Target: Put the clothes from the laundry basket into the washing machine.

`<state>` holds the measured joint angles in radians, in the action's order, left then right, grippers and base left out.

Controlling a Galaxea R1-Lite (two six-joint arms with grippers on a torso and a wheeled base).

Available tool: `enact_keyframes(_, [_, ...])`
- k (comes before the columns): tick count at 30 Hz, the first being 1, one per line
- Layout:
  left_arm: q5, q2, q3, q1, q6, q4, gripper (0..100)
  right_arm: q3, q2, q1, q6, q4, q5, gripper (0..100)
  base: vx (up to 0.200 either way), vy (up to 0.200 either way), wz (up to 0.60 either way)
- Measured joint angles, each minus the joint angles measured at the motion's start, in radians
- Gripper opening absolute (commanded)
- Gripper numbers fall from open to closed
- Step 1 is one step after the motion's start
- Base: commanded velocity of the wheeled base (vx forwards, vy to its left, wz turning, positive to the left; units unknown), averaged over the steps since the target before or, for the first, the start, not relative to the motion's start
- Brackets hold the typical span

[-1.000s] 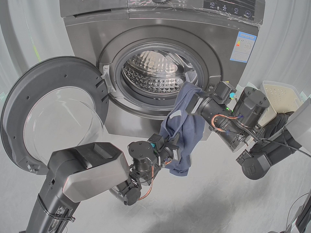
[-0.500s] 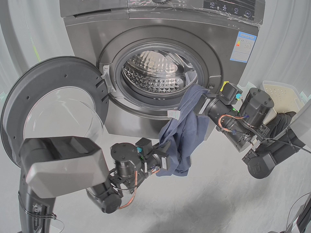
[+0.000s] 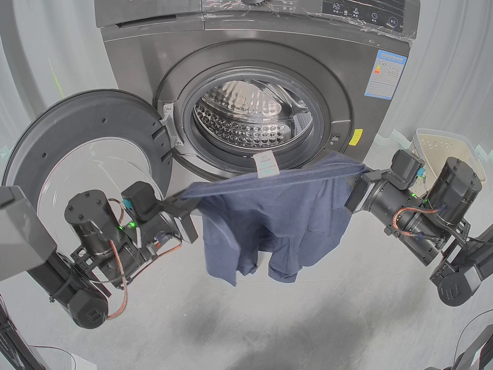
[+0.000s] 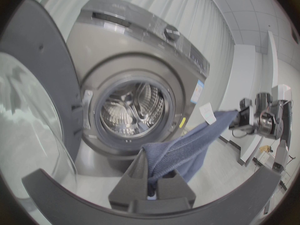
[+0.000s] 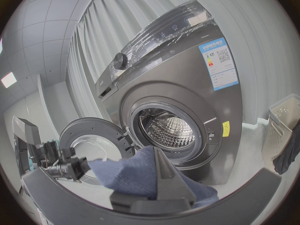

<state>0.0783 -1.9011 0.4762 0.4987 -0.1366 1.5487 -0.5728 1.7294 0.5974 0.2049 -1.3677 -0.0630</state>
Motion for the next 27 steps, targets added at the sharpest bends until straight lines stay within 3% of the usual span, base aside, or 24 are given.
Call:
enact_keyframes(6, [0.005, 0.110, 0.054, -0.029, -0.004, -0.003, 0, 0.023, -0.036, 0.009, -0.014, -0.026, 0.009, 0, 0.000, 0.000, 0.00])
enact_keyframes(15, [-0.003, 0.250, 0.091, -0.005, -0.001, -0.014, 0, -0.001, -0.052, 0.029, -0.025, -0.058, 0.013, 0, 0.000, 0.000, 0.00])
enact_keyframes(27, [-0.002, 0.299, 0.064, 0.003, 0.006, -0.011, 0, -0.046, -0.087, 0.033, -0.029, -0.058, 0.012, 0, 0.000, 0.000, 0.00])
